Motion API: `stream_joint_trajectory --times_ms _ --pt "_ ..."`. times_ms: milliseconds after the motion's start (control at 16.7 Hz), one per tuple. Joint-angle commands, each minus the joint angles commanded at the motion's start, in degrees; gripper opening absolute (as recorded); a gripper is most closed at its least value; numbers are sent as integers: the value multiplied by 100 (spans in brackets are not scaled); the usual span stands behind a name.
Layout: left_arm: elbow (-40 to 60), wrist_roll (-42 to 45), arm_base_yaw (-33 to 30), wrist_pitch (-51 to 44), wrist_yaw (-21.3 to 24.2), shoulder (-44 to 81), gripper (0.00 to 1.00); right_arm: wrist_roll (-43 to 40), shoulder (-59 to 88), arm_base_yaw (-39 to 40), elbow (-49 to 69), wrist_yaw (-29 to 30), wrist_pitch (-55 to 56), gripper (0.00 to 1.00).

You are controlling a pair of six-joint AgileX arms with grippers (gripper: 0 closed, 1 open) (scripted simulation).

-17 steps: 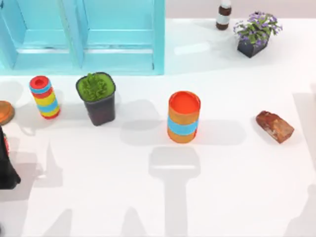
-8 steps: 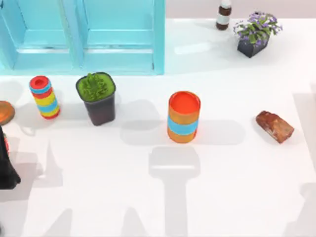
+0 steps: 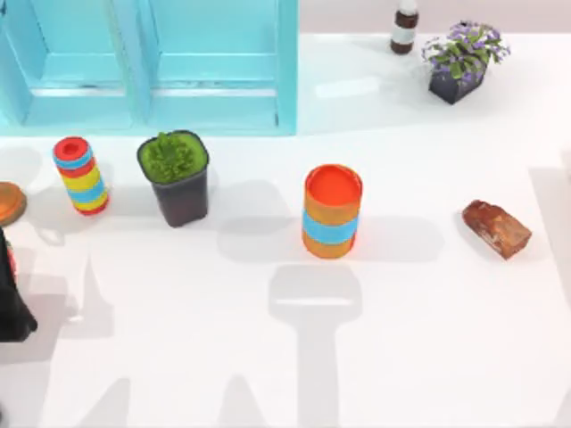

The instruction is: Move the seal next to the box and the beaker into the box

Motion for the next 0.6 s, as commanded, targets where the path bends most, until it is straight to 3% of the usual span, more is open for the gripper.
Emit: stream_joint_trajectory --times_ms 420,600 --pt "0 0 0 0 0 0 100 249 305 22 -219 149 260 0" --pt "0 0 0 0 0 0 100 249 305 22 -219 149 260 23"
